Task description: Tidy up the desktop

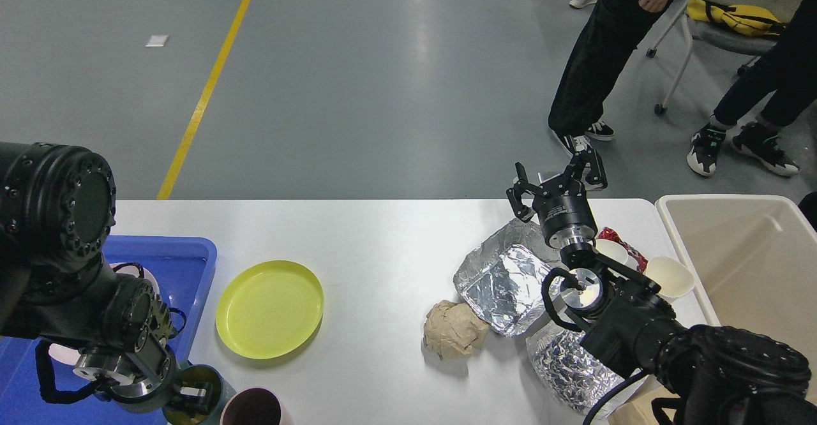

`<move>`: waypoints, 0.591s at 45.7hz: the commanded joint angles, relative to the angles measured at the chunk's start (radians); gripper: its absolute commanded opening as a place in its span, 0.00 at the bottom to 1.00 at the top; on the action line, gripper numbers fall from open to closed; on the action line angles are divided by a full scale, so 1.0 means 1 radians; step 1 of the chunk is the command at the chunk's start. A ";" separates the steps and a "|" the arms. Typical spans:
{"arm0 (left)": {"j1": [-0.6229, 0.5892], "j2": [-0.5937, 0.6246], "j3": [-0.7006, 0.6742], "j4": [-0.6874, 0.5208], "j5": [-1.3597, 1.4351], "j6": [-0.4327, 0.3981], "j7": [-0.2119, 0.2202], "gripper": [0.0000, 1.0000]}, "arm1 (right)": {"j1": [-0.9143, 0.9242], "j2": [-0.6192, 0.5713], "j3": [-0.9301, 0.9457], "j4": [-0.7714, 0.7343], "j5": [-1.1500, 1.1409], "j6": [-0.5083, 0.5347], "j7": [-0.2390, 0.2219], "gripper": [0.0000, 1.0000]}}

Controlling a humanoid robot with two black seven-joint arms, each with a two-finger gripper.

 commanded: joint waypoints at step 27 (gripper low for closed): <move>0.053 0.000 0.001 0.034 0.003 0.023 -0.014 0.13 | 0.000 0.000 0.000 0.000 0.001 0.001 0.000 1.00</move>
